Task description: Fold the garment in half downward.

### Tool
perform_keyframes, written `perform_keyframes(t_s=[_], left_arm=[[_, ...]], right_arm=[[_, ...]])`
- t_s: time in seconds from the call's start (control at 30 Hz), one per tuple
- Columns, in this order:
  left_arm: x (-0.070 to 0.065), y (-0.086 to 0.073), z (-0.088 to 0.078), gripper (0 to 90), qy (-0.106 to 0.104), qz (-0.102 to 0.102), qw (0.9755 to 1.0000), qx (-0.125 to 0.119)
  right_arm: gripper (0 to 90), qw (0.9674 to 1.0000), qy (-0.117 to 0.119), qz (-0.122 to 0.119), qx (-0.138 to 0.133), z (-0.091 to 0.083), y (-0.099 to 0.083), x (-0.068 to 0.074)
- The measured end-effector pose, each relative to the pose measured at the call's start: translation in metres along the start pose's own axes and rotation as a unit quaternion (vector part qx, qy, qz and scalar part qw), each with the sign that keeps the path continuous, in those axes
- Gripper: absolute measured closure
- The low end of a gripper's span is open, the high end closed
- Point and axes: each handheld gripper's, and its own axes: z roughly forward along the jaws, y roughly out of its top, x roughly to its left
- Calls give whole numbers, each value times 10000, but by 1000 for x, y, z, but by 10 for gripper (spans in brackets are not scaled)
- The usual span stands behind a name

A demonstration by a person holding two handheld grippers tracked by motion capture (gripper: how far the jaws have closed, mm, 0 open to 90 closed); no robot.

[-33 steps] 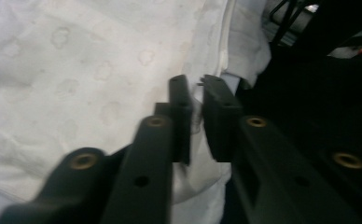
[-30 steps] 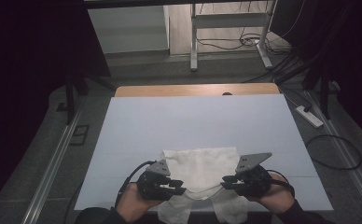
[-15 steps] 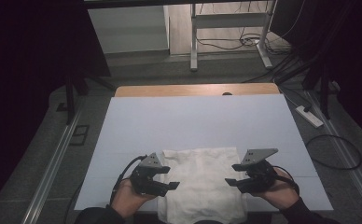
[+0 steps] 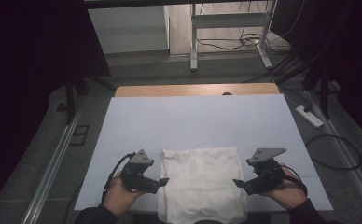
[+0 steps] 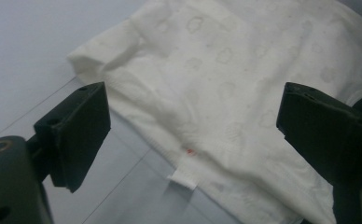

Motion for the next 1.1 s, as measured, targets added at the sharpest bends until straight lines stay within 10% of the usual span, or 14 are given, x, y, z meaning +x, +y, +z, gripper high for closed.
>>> perform_keyframes(t_s=[0.47,1.1], left_arm=[[19,-28,-30,1,455,-438,9976,-269],[25,-59,-57,0,635,-759,9924,-731]], right_arm=[[0,9977,-436,522,15,-12,-32,-20],[0,9864,-936,1331,-233,-38,-59,-24]])
